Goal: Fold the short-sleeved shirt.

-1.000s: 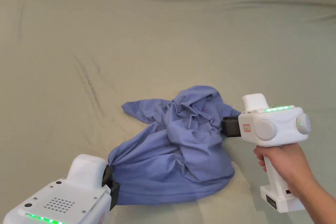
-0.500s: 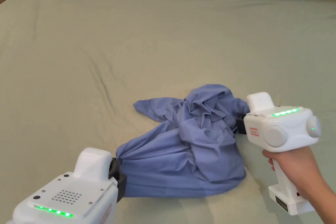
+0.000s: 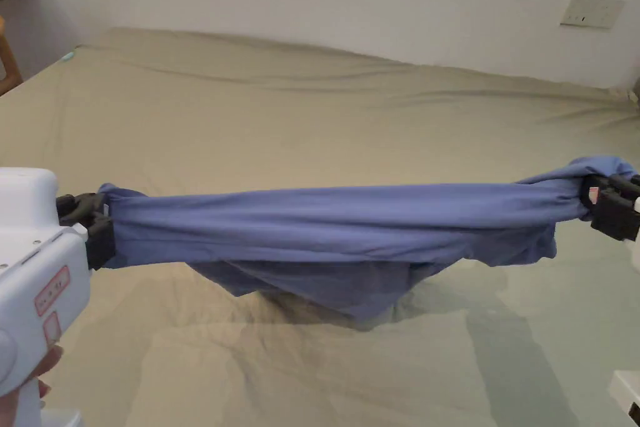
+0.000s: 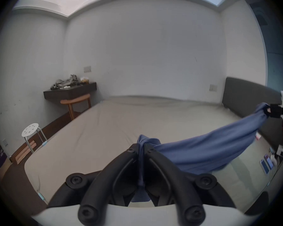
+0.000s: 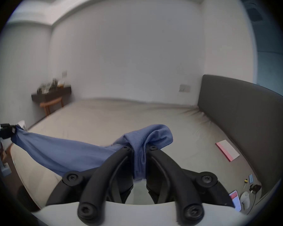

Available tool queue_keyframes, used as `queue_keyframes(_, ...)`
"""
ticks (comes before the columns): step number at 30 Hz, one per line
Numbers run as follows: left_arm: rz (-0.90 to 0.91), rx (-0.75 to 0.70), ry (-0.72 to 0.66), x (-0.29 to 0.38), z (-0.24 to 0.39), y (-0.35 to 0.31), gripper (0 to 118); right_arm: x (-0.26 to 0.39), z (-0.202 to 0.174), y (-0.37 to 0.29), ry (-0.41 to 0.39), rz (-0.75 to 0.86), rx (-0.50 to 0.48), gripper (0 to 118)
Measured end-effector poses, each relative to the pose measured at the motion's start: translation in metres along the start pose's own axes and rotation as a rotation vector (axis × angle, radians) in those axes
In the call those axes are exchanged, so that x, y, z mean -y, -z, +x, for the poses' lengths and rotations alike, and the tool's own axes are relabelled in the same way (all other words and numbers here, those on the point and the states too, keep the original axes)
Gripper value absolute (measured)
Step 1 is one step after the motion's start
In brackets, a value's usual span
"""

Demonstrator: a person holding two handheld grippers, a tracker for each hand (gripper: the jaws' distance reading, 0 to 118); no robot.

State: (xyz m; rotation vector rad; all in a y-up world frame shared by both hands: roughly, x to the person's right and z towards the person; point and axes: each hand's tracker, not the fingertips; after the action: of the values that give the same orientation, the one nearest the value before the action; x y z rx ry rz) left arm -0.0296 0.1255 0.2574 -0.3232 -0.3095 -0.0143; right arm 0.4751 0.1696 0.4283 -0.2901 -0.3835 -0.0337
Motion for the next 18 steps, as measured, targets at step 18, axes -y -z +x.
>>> queue_keyframes(18,0.427,0.053,0.001,-0.172,0.015,-0.094,3,-0.124,-0.011,-0.142,-0.054,0.438,0.162,15)
